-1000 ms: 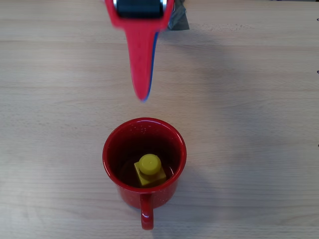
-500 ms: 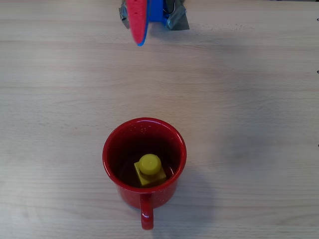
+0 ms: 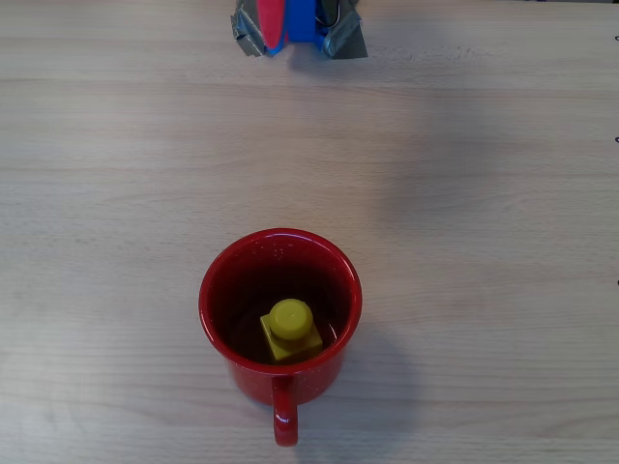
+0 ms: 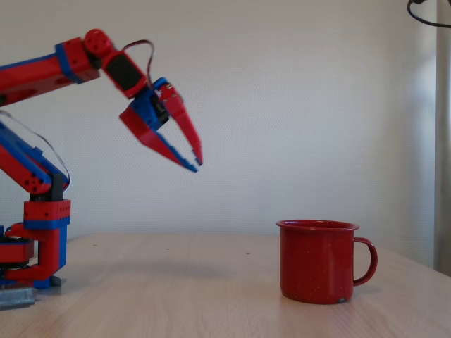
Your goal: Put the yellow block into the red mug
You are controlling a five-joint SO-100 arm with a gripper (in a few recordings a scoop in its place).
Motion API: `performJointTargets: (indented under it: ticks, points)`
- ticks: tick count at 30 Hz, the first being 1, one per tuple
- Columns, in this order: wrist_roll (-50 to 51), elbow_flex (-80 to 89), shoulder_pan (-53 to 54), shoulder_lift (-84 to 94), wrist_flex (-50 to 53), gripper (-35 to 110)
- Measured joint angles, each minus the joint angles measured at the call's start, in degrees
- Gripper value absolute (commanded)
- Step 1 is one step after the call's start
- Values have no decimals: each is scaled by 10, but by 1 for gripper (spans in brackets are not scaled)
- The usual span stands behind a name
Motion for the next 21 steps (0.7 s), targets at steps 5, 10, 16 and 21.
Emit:
performJointTargets:
  ticks: [5, 10, 16, 21]
  points:
    - [0, 120, -4, 105, 0, 0]
    - [1, 241, -11, 196, -23, 0]
    - [17, 373, -30, 292, -44, 0]
    - [16, 425, -34, 352, -30, 0]
